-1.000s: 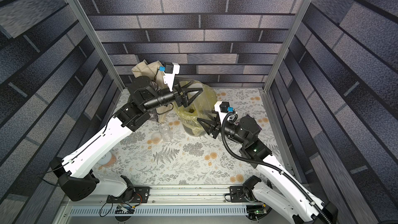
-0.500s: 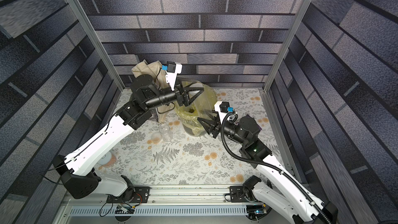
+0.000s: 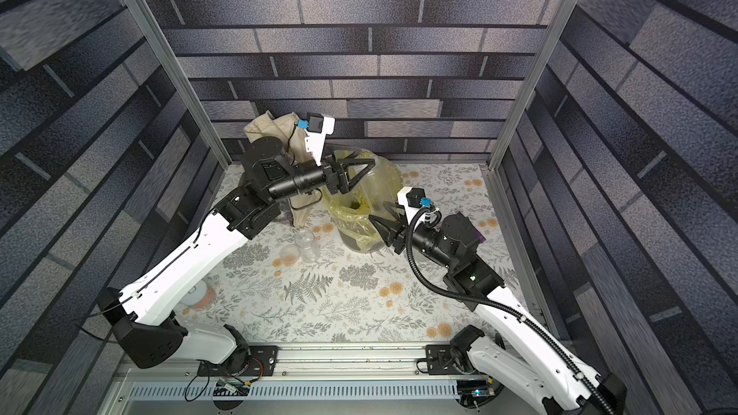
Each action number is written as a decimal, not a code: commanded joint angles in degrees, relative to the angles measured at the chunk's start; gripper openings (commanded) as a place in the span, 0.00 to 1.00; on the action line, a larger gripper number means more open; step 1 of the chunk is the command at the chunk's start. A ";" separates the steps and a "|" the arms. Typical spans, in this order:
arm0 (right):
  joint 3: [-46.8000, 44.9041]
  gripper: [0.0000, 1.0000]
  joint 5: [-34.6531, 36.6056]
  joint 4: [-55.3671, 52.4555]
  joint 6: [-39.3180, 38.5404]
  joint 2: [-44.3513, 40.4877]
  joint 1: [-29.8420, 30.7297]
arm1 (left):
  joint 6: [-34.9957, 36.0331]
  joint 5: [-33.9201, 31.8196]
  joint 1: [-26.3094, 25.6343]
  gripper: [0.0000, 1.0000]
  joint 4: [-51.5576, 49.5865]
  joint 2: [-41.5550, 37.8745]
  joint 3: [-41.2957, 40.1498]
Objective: Empty moldy mung beans from jars
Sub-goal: Open the lid of the jar.
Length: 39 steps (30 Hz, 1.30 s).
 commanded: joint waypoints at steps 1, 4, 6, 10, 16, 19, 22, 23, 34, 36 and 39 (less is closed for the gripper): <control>1.81 0.32 1.43 -0.10 -1.10 0.05 -0.11 | 0.02 -1.63 0.39 0.81 -0.45 -2.41 2.56; 1.75 0.32 1.33 0.63 -1.06 0.02 -0.06 | -0.15 -0.28 0.45 0.82 -1.84 -1.61 3.77; 1.86 0.32 1.07 0.82 -0.98 0.11 -0.13 | -0.82 0.73 0.51 0.83 -1.65 -0.95 3.77; 1.77 0.32 0.84 1.15 -0.99 0.13 -0.11 | -2.10 1.68 0.42 0.86 -1.41 0.00 3.63; 1.67 0.32 0.99 1.69 -0.90 -0.22 -0.12 | -4.08 2.80 0.23 0.90 -0.57 1.12 3.54; 1.51 0.32 0.73 2.04 -0.75 -0.18 -0.18 | -4.48 2.65 0.04 0.92 -0.84 1.76 3.62; 1.12 0.32 0.55 2.73 -0.57 -0.39 -0.08 | -4.70 2.60 0.03 0.91 -0.68 2.18 3.57; 1.08 0.32 0.59 2.84 -0.56 -0.50 -0.13 | -4.83 2.81 0.03 0.90 -0.53 2.26 3.56; 0.90 0.32 1.04 2.85 -0.55 -0.22 -0.08 | -5.80 3.84 0.18 0.77 -0.77 3.69 4.72; 0.51 0.32 1.10 2.91 -0.50 -0.29 -0.11 | -5.98 3.75 0.31 0.76 -0.78 3.86 4.65; -0.36 0.32 1.61 3.32 -0.29 -0.46 -0.13 | -6.41 3.99 0.37 0.71 -0.77 4.17 4.71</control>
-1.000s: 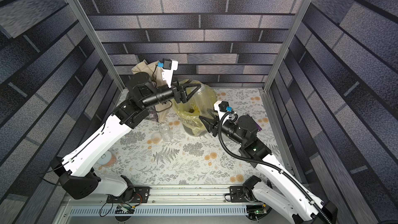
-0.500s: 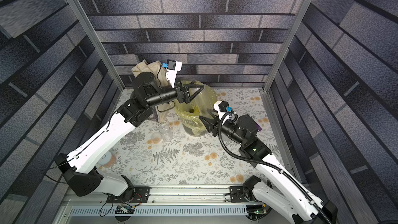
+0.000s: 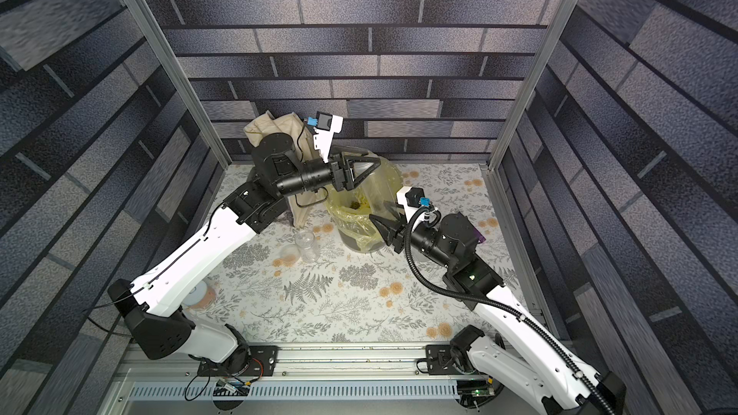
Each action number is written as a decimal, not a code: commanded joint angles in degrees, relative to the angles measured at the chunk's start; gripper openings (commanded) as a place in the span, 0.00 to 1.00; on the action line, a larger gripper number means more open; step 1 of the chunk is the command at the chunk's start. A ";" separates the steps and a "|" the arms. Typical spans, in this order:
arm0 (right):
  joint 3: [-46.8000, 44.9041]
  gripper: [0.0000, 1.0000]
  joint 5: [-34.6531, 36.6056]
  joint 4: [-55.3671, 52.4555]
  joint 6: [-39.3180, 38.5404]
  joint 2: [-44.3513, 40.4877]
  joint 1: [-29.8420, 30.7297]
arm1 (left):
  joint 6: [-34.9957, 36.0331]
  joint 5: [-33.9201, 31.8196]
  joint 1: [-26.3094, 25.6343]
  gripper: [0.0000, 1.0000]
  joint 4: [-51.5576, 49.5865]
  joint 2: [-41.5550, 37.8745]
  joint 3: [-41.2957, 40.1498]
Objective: Empty moldy mung beans from jars
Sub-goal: Open the lid of the jar.
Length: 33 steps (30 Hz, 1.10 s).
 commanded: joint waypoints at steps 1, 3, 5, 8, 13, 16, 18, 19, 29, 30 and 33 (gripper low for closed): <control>-0.55 0.32 1.04 3.74 0.13 -0.76 -0.14 | -1.31 1.04 0.39 0.71 0.52 0.59 1.98; -0.69 0.32 1.50 3.96 0.12 -0.96 -0.11 | -1.61 1.34 0.38 0.70 0.61 0.88 2.23; -0.61 0.32 1.56 3.96 0.13 -0.94 -0.13 | -1.68 1.50 0.47 0.66 0.61 0.99 2.48; -0.34 0.32 1.68 3.55 -0.14 -0.83 -0.13 | -1.86 1.62 0.57 0.65 0.89 0.99 2.72; -0.34 0.32 2.69 2.76 -0.82 -0.77 -0.13 | -1.97 1.08 0.75 0.64 0.84 0.72 2.91; -0.36 0.32 3.20 2.32 -1.25 -0.79 -0.11 | -2.01 0.47 1.11 0.64 0.70 0.29 2.84; -0.44 0.32 3.51 2.18 -1.41 -0.68 -0.12 | -2.16 0.38 1.25 0.63 0.70 0.11 3.02; -0.41 0.32 3.53 2.21 -1.45 -0.68 -0.08 | -2.21 0.38 1.25 0.63 0.70 0.11 3.16; 0.22 0.32 3.19 2.47 -1.59 -0.06 -0.08 | -3.61 1.27 1.32 0.59 1.05 1.34 3.73; 0.18 0.32 3.22 2.43 -1.55 -0.06 -0.07 | -3.68 1.22 1.34 0.59 1.05 1.42 3.82; 0.06 0.32 3.53 2.47 -1.63 -0.06 -0.11 | -4.11 1.26 1.63 0.58 1.13 1.49 3.73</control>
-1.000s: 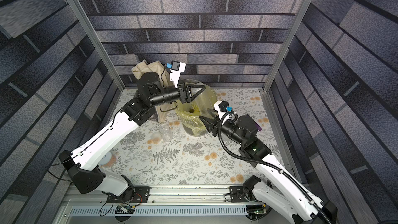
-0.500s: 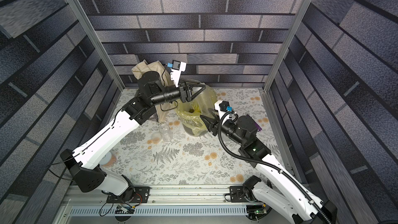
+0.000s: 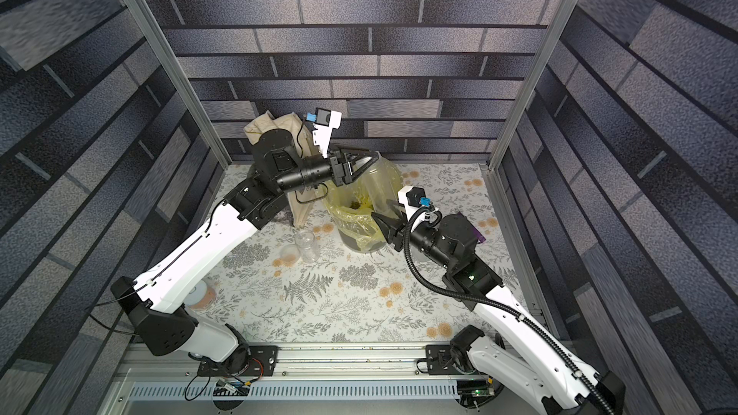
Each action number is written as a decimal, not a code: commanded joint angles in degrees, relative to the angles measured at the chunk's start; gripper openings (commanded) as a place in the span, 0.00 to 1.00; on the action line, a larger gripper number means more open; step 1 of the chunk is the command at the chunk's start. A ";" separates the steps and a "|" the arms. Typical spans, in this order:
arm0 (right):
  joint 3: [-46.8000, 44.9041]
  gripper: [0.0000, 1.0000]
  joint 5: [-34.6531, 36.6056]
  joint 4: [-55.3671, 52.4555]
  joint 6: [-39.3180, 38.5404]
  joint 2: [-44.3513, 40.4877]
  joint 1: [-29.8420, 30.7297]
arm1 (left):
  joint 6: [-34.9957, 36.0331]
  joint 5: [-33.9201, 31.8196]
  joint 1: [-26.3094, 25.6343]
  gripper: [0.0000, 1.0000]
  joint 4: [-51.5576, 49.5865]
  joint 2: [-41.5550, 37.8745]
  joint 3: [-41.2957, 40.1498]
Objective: Empty moldy mung beans from jars
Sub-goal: Open the lid of the jar.
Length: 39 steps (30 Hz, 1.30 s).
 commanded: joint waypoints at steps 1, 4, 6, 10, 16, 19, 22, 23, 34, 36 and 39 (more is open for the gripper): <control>0.52 0.32 0.57 2.08 -0.52 -0.12 -0.13 | -1.52 0.27 0.49 0.57 1.20 0.40 1.91; 0.51 0.32 0.52 2.08 -0.58 -0.17 -0.13 | -1.88 1.72 0.66 0.60 0.96 0.82 2.39; 0.58 0.32 0.45 2.15 -0.70 -0.10 -0.15 | -2.19 2.85 0.57 0.66 0.85 1.23 2.57; 0.60 0.32 0.58 2.25 -0.71 0.07 -0.13 | -3.08 3.88 0.44 0.67 0.88 2.01 2.52; 0.51 0.32 0.43 2.43 -0.51 0.27 -0.13 | -4.02 4.02 0.59 0.67 1.44 2.14 1.79; 0.43 0.32 0.40 2.57 -0.41 0.27 -0.10 | -5.17 4.15 0.55 0.67 2.90 1.72 1.03; 0.37 0.32 0.32 2.60 -0.12 0.27 -0.13 | -5.89 4.01 0.47 0.67 3.18 1.53 0.69; 0.29 0.32 0.21 2.60 -0.06 0.19 -0.08 | -6.00 3.99 0.42 0.67 3.18 1.50 0.63; -1.61 0.31 -1.27 2.56 2.14 -2.01 -0.12 | -4.31 0.02 -3.59 0.67 2.65 -2.52 -3.52; -2.65 0.31 -2.09 3.29 3.15 -1.86 -0.06 | -3.95 -0.72 -4.37 0.67 2.56 -3.38 -4.58; -4.20 0.31 -2.46 4.04 4.67 -2.08 -0.05 | -3.96 -1.80 -5.59 0.67 2.56 -4.83 -6.71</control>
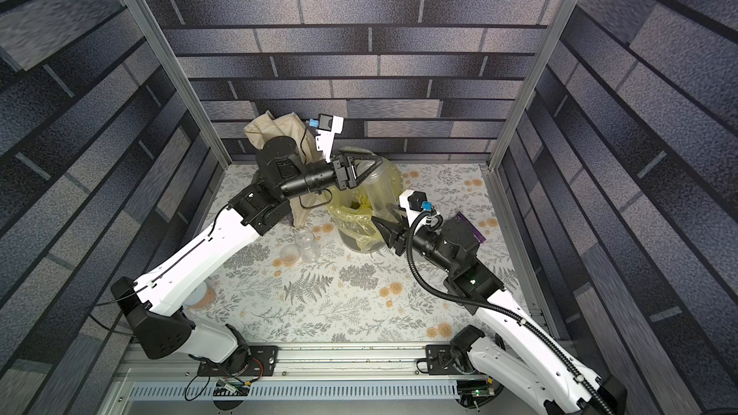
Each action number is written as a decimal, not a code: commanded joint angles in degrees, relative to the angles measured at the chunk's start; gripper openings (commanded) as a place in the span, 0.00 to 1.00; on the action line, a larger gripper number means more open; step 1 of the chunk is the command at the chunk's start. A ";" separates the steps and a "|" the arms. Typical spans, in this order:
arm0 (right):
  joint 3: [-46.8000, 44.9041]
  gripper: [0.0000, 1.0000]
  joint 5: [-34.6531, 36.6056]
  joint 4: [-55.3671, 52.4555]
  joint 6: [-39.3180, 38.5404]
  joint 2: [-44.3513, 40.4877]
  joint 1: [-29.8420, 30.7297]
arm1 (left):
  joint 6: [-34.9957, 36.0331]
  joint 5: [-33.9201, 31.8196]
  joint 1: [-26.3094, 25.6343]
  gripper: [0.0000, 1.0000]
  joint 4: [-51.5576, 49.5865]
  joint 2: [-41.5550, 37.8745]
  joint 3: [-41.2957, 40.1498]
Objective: Empty moldy mung beans from jars
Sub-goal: Open the lid of the jar.
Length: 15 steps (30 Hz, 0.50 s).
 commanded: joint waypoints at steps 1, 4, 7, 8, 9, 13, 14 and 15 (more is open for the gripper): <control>-2.26 0.30 -0.91 3.26 3.36 -0.30 -0.04 | 1.40 0.62 -2.86 0.67 -0.71 -3.26 -2.88; -4.03 0.30 -1.37 4.32 4.82 -0.62 -0.04 | 1.35 -1.20 -3.90 0.67 -0.55 -5.27 -5.76; -5.27 0.30 -1.91 5.64 6.39 -0.11 -0.04 | 1.24 -2.87 -4.99 0.67 -0.45 -7.21 -8.47; -5.72 0.29 -2.18 6.68 7.22 0.27 -0.05 | 1.29 -3.04 -5.33 0.67 -0.45 -7.86 -9.40; -6.19 0.29 -2.28 7.84 8.05 0.77 0.04 | 1.28 -3.43 -5.59 0.67 -0.45 -8.57 -10.41; -7.68 0.28 -2.76 11.83 10.14 3.07 0.70 | 0.79 -6.13 -6.17 0.67 0.92 -11.86 -15.03; -7.87 0.28 -2.66 12.55 10.47 3.69 0.97 | 0.70 -6.64 -6.10 0.67 1.12 -12.64 -15.99; -7.86 0.28 -2.67 13.06 10.51 4.20 1.18 | 0.64 -7.04 -6.05 0.66 1.13 -13.26 -16.65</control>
